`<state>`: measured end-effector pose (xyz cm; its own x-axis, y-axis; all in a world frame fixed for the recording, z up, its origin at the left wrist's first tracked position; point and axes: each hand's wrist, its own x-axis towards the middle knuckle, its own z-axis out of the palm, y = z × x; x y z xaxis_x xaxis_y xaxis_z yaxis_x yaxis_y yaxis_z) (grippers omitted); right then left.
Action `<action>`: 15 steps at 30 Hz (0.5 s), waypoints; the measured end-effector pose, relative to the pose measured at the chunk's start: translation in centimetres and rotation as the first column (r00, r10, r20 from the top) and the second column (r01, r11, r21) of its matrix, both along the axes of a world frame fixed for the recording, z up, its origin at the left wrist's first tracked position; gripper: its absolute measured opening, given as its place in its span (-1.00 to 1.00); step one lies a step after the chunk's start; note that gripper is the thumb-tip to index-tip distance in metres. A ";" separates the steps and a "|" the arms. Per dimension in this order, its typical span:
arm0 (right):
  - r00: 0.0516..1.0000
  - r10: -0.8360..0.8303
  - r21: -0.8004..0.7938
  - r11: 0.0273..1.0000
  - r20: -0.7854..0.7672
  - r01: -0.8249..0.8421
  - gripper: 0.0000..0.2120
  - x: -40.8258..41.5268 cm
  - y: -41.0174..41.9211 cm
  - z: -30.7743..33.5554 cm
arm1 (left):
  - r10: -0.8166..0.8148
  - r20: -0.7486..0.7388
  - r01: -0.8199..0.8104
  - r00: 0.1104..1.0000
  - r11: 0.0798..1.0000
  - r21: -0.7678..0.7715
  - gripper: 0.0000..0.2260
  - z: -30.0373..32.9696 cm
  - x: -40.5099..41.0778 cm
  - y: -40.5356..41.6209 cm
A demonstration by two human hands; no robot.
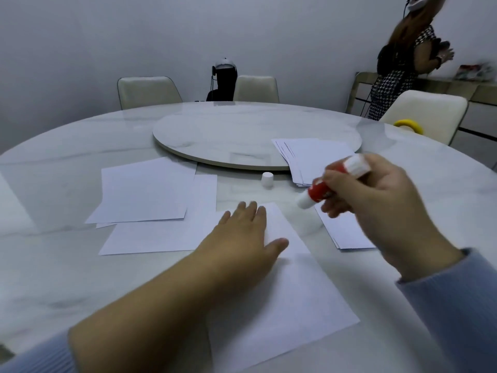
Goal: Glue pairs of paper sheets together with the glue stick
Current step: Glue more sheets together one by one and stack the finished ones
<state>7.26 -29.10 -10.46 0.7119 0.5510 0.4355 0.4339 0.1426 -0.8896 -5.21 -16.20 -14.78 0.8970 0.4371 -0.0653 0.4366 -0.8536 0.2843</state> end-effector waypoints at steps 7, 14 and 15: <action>0.988 0.079 -0.324 0.946 0.134 -0.032 -0.94 1.2 5.4 -2.4 | -0.015 -0.064 0.021 0.998 0.996 0.091 -0.41 -1.2 0.3 0.4; 0.958 0.131 -0.441 0.897 0.255 -0.005 -0.87 0.7 3.8 -1.8 | -0.024 -0.072 0.031 0.997 0.995 0.097 -0.47 -0.9 0.4 0.5; 0.951 0.139 -0.455 0.890 0.275 0.002 -0.88 0.4 3.1 -1.6 | -0.024 -0.072 0.031 0.997 0.995 0.096 -0.47 -0.9 0.4 0.5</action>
<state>7.62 -26.01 -12.01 0.5441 0.7781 0.3138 0.6869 -0.1984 -0.6992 -4.81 -15.70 -15.70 0.9034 0.4198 -0.0877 0.4288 -0.8876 0.1683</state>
